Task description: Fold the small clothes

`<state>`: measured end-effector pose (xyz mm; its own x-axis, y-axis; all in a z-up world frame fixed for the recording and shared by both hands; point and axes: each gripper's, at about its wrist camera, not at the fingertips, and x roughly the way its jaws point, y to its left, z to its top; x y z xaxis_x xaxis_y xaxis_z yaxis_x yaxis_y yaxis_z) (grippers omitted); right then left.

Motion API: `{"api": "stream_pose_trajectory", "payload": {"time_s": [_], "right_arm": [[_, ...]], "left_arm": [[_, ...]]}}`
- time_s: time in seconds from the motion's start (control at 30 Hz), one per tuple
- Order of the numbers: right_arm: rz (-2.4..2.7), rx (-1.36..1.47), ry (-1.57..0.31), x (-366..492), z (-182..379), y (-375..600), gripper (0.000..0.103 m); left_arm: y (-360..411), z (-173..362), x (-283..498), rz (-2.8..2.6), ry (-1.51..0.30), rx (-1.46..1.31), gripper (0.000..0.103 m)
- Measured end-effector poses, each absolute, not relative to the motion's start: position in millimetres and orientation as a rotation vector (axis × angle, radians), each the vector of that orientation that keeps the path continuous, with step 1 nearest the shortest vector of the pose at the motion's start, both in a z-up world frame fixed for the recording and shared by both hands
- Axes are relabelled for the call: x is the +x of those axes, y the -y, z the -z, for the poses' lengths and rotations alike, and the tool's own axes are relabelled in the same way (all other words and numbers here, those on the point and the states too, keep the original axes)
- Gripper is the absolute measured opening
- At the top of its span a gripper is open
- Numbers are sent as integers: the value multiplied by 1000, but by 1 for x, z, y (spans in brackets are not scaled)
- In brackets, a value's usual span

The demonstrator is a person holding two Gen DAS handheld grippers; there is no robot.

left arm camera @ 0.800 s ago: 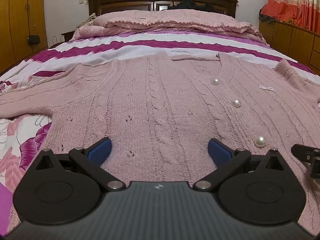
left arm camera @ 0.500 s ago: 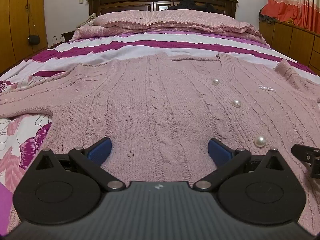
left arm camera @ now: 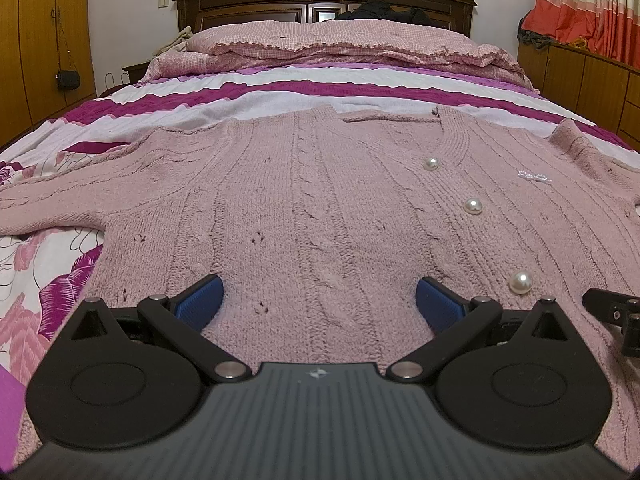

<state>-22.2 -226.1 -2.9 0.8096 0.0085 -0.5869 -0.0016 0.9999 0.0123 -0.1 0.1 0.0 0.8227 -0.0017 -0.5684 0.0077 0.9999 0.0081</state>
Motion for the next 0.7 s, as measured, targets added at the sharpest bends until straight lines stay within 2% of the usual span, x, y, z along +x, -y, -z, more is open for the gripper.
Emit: {"api": "stream_pose_trajectory", "payload": {"time_s": [0.7], "right_arm": [[-6,14,-628,-21,3,228,103]], "left_arm": [[0,0,0,5,-604,10,103]]}}
